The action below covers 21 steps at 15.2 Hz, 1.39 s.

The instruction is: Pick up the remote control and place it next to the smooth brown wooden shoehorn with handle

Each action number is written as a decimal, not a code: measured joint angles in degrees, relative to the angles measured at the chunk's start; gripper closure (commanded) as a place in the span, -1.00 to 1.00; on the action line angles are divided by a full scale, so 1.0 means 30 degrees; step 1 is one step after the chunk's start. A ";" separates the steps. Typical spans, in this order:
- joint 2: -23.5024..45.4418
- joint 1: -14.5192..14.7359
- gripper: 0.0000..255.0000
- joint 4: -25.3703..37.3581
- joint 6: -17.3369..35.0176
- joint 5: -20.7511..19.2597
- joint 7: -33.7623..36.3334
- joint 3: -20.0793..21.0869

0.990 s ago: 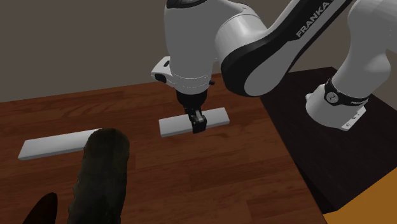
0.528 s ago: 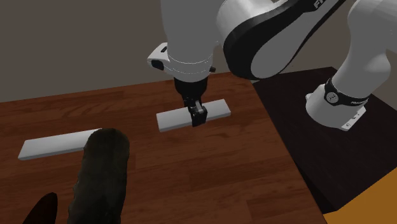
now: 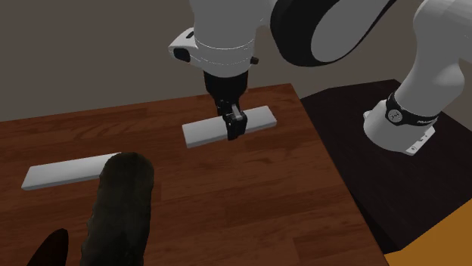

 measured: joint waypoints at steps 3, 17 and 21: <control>-0.0554 -0.0004 1.00 0.0213 -0.0752 -0.0158 0.0080 -0.0015; 0.0608 0.2030 1.00 0.3053 -0.2522 -0.0020 0.4011 0.2008; 0.1816 0.2873 1.00 0.4633 -0.2923 0.0036 0.5546 0.2730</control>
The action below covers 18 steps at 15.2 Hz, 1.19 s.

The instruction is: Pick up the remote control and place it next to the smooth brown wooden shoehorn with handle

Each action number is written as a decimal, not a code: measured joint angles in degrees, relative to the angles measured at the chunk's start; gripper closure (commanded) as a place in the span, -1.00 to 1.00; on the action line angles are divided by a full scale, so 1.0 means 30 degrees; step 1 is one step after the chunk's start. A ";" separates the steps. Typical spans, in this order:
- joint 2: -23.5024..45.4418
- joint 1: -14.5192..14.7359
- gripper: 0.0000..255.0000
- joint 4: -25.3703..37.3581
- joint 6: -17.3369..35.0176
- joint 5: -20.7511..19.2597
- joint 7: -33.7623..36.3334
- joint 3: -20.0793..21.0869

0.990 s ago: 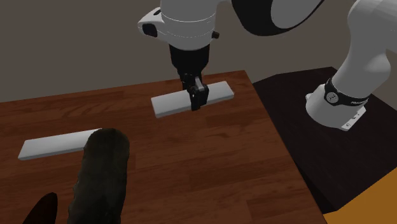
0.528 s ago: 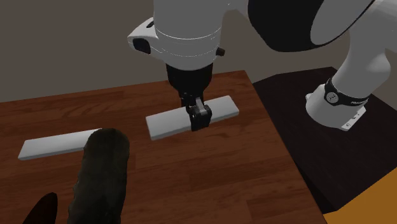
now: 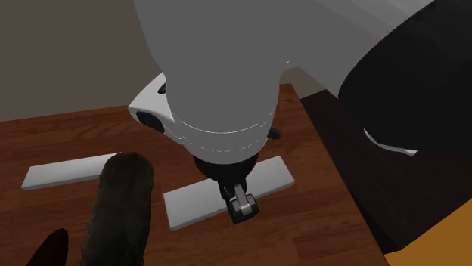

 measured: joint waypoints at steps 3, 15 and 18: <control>0.1296 0.0683 1.00 0.1701 -0.0421 0.0019 0.1194 0.0523; 0.5630 0.2798 1.00 0.7604 -0.2056 -0.0239 0.4551 0.1660; 0.5949 0.2820 1.00 0.7318 -0.1457 -0.0250 0.4603 0.1663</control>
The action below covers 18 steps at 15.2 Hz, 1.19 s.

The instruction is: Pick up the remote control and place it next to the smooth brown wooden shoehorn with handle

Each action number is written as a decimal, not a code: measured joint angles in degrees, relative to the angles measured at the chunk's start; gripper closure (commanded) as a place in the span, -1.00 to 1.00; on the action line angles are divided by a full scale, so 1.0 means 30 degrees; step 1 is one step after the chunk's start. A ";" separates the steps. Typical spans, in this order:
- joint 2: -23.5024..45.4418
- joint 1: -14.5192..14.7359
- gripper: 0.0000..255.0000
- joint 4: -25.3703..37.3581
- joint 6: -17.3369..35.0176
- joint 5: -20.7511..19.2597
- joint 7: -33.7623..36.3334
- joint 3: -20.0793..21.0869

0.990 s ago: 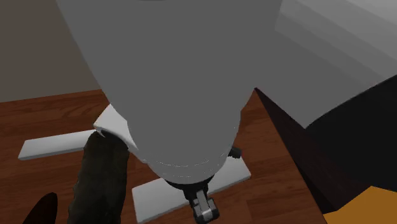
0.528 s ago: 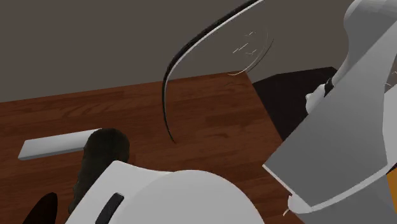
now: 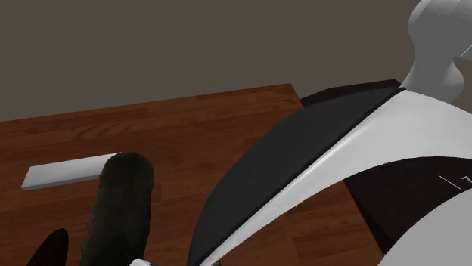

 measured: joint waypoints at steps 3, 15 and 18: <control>0.0406 0.0006 1.00 -0.0165 0.0568 -0.0009 0.0026 -0.0002; 0.2049 -0.0012 1.00 -0.0900 0.2953 -0.0041 0.0055 -0.0022; 0.2197 0.0007 1.00 -0.0954 0.3152 -0.0046 0.0085 -0.0020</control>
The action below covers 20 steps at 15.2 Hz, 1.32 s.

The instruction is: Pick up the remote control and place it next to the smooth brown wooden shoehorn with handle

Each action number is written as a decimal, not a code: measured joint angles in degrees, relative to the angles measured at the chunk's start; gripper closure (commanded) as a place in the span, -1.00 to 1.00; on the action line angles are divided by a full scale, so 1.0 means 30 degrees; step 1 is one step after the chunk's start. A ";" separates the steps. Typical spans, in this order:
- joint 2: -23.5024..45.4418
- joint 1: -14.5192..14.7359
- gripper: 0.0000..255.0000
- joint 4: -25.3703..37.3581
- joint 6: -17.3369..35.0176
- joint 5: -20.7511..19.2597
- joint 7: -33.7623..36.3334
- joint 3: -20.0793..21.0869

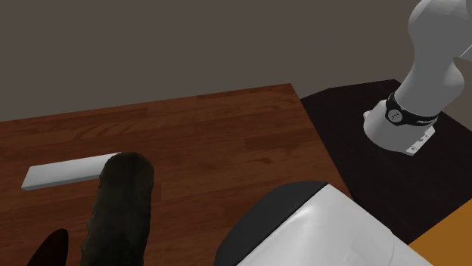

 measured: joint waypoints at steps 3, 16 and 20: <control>0.0025 0.0001 1.00 0.0001 0.0028 0.0000 0.0002 0.0000; -0.1225 0.0023 -1.00 0.0383 -0.1571 0.0022 -0.0006 0.0019; -0.1329 0.0021 -1.00 0.0462 -0.1771 0.0024 -0.0013 0.0019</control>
